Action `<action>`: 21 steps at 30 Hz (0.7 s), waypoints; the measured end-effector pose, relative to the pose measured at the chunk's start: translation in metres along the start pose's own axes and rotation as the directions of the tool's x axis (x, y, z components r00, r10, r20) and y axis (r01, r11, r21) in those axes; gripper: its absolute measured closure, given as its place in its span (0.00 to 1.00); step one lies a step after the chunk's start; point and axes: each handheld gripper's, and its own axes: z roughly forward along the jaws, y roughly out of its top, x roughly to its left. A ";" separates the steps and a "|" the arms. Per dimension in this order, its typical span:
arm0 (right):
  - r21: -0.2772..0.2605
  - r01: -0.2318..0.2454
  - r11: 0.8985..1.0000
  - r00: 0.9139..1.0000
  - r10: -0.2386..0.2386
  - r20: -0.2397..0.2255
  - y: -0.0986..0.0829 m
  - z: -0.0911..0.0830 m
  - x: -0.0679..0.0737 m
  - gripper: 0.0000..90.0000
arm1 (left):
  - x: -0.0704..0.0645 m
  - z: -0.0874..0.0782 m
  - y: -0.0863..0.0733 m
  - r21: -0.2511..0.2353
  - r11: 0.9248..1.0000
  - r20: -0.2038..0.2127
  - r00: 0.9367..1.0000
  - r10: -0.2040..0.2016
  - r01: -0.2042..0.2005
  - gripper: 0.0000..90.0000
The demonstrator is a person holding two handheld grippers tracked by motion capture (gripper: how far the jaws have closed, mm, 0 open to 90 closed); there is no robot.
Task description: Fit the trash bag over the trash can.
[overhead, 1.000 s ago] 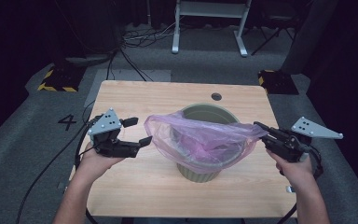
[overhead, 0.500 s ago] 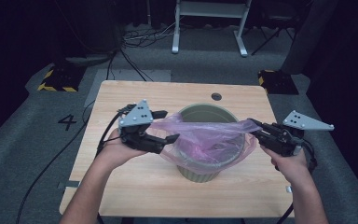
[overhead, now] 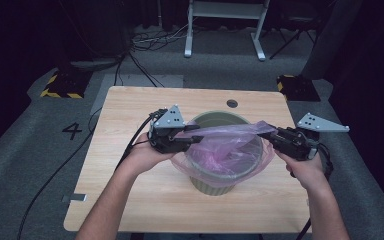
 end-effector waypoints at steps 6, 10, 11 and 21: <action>0.010 -0.006 1.000 1.000 0.006 0.019 -0.007 -0.002 -0.004 0.74 | 0.009 0.001 -0.004 -0.021 0.998 -0.062 0.996 -0.058 0.056 0.98; 0.027 -0.028 0.999 0.999 0.027 0.029 -0.013 -0.005 -0.011 0.82 | 0.014 0.001 -0.006 -0.008 0.995 -0.093 0.991 -0.096 0.096 0.98; 0.026 -0.030 0.999 0.999 0.030 0.030 -0.015 -0.005 -0.013 0.87 | 0.015 0.002 -0.007 -0.008 0.994 -0.111 0.988 -0.107 0.106 0.98; 0.012 -0.122 0.992 0.988 0.121 0.101 -0.021 0.009 -0.042 0.98 | 0.047 0.010 -0.025 -0.008 0.970 -0.228 0.944 -0.240 0.244 0.98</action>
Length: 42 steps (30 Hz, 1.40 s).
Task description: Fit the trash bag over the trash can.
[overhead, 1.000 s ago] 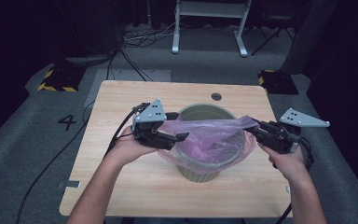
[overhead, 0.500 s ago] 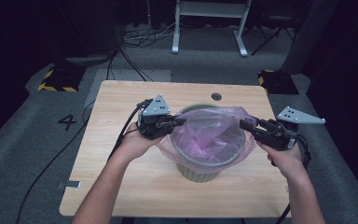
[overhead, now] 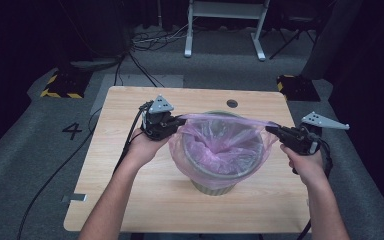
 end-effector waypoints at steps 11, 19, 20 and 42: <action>0.055 -0.061 0.997 0.998 0.060 0.030 -0.011 0.036 -0.016 0.98 | 0.023 0.021 -0.014 -0.004 0.999 -0.001 0.999 -0.046 0.046 0.97; 0.088 -0.103 0.991 0.993 0.098 0.063 -0.008 0.059 -0.021 0.98 | 0.040 0.043 -0.015 0.075 0.990 -0.020 0.993 -0.115 0.116 0.97; 0.112 -0.110 0.988 0.992 0.102 0.072 -0.009 0.064 -0.022 0.98 | 0.041 0.045 -0.017 0.086 0.989 -0.020 0.992 -0.121 0.122 0.97; 0.202 -0.227 0.953 0.974 0.222 0.050 -0.088 0.065 -0.029 0.96 | 0.032 0.060 -0.079 0.179 0.970 0.057 0.982 -0.180 0.168 0.94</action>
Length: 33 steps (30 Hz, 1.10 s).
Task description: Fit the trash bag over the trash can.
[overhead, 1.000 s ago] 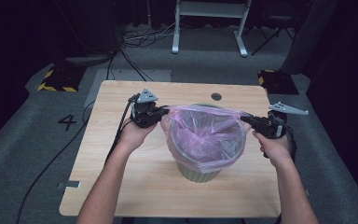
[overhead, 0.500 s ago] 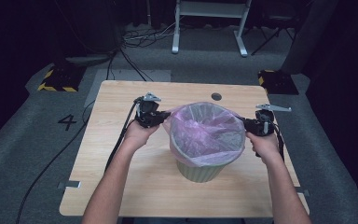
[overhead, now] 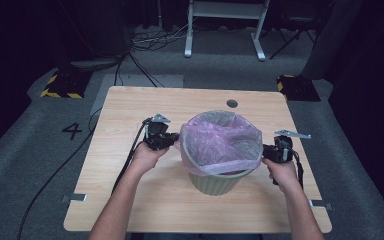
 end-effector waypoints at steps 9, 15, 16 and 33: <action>0.028 -0.021 0.999 1.000 0.021 -0.005 -0.021 0.003 -0.005 0.93 | 0.001 0.008 -0.019 -0.004 1.000 0.005 1.000 -0.014 0.014 0.92; 0.007 -0.002 1.000 1.000 0.002 -0.013 -0.019 -0.004 0.000 0.74 | 0.003 0.000 -0.017 -0.023 0.999 0.009 1.000 -0.022 0.023 0.77; -0.014 -0.001 1.000 1.000 0.001 -0.021 -0.018 -0.008 0.001 0.68 | 0.004 -0.003 -0.015 -0.029 0.999 0.005 0.999 -0.036 0.036 0.68; -0.219 0.099 0.971 0.974 -0.140 -0.180 -0.010 -0.107 0.032 0.45 | -0.007 -0.078 -0.008 -0.199 0.980 -0.003 1.000 0.008 -0.009 0.42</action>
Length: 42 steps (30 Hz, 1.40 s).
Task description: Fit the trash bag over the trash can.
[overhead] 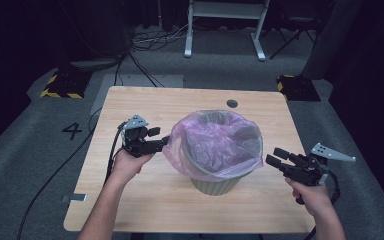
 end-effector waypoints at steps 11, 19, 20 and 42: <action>0.048 0.089 0.995 0.981 -0.079 -0.176 0.002 0.009 0.027 0.57 | -0.004 0.009 -0.004 0.055 0.998 0.042 0.998 0.037 -0.039 0.46; 0.069 0.098 0.993 0.978 -0.083 -0.190 -0.002 0.006 0.022 0.99 | -0.008 0.021 -0.008 0.094 0.994 0.043 0.998 0.043 -0.047 0.52; 0.071 0.100 0.992 0.979 -0.085 -0.185 -0.003 0.006 0.023 1.00 | -0.009 0.023 -0.009 0.103 0.993 0.047 0.998 0.049 -0.054 0.55; 0.174 0.110 0.979 0.986 -0.086 -0.143 -0.073 0.033 0.022 1.00 | -0.013 0.047 -0.042 0.149 0.985 0.083 0.994 0.075 -0.087 0.99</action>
